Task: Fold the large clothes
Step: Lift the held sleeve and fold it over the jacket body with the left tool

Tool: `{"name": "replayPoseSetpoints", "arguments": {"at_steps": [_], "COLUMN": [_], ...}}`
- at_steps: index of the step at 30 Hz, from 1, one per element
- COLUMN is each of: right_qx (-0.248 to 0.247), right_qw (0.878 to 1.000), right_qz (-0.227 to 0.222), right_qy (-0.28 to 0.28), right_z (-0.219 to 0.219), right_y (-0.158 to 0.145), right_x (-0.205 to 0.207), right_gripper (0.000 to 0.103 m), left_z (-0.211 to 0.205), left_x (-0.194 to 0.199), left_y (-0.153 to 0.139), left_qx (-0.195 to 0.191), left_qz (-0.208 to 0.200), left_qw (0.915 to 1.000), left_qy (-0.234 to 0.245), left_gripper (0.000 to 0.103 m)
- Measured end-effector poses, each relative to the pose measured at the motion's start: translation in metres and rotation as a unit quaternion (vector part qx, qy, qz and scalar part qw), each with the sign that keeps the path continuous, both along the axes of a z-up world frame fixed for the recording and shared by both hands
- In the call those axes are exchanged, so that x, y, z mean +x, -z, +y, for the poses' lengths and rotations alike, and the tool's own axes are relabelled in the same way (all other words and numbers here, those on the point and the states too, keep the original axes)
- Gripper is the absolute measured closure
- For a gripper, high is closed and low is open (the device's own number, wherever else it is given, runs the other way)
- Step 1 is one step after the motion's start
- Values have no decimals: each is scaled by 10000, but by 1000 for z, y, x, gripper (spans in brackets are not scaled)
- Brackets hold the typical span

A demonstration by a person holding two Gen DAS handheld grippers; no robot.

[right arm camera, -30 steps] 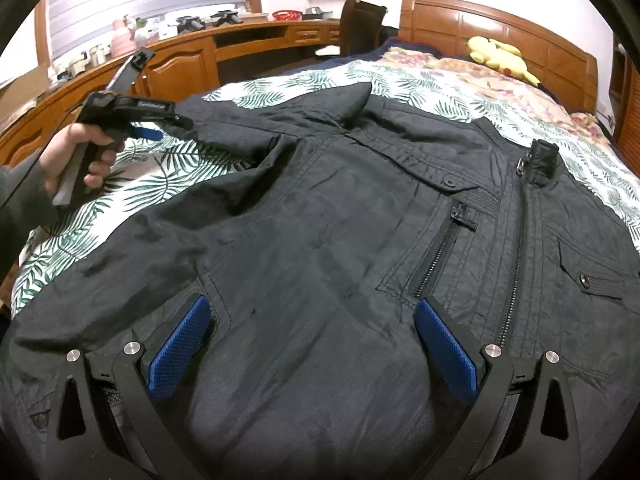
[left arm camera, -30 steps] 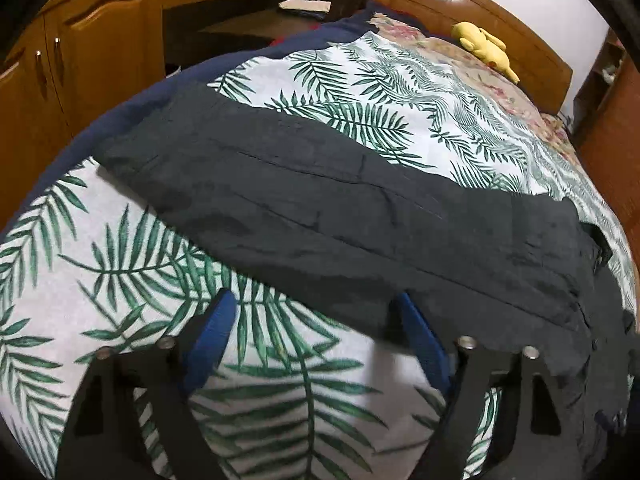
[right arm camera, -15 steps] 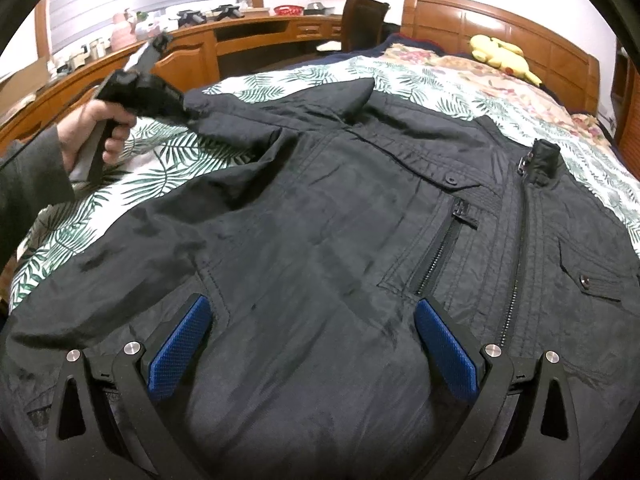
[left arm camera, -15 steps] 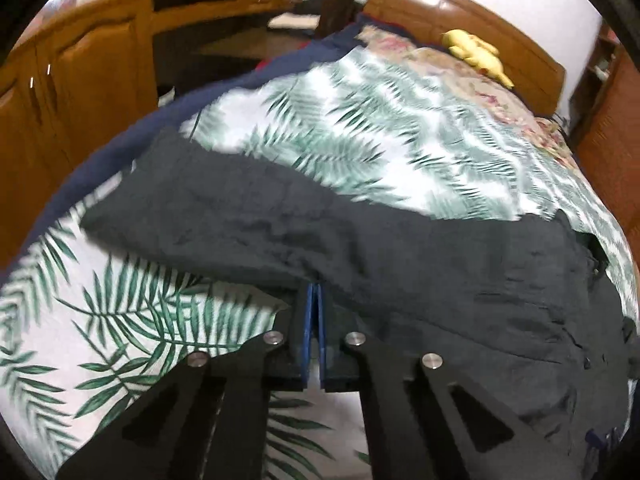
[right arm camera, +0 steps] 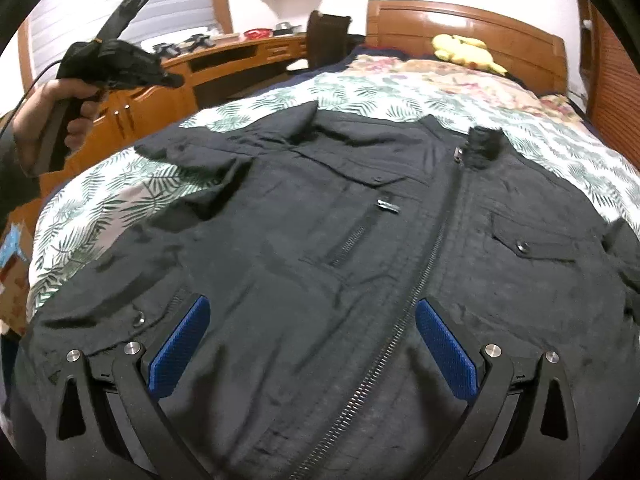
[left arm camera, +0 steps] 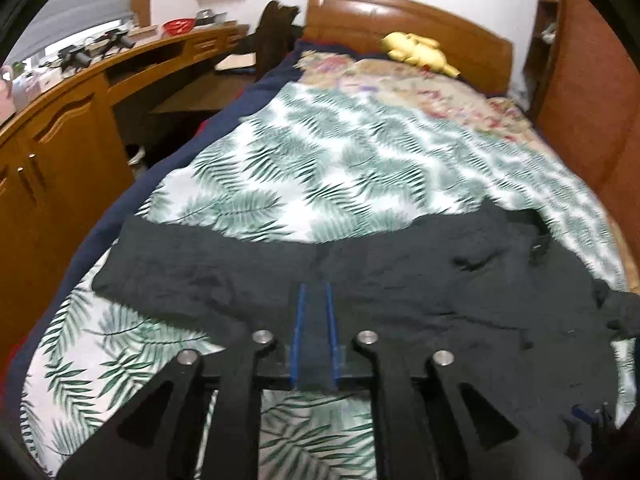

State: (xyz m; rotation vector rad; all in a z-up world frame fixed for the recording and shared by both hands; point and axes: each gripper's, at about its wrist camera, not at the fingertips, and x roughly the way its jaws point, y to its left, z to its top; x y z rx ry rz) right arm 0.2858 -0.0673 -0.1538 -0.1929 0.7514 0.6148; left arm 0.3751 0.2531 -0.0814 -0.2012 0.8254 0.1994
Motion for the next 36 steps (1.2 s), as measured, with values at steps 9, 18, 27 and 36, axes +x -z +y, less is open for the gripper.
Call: {"name": "replayPoseSetpoints", "arguments": {"at_steps": [9, 18, 27, 36], "right_qx": [-167, -191, -110, 45], "right_qw": [9998, 9997, 9997, 9999], "right_qz": [21, 125, 208, 84], "right_qy": [-114, -120, -105, -32], "right_z": [10, 12, 9, -3], "right_y": [13, 17, 18, 3], "right_x": [3, 7, 10, -2], "right_gripper": [0, 0, 0, 0], "left_z": [58, 85, 75, -37], "left_x": [-6, 10, 22, 3], "left_y": [72, 116, 97, -13], "left_qx": [-353, -681, -409, 308], "left_qz": [633, 820, 413, -363], "left_qw": [9954, 9895, 9943, 9988], "left_qy": [-621, -982, -889, 112], "left_gripper": [63, 61, 103, 103]}}
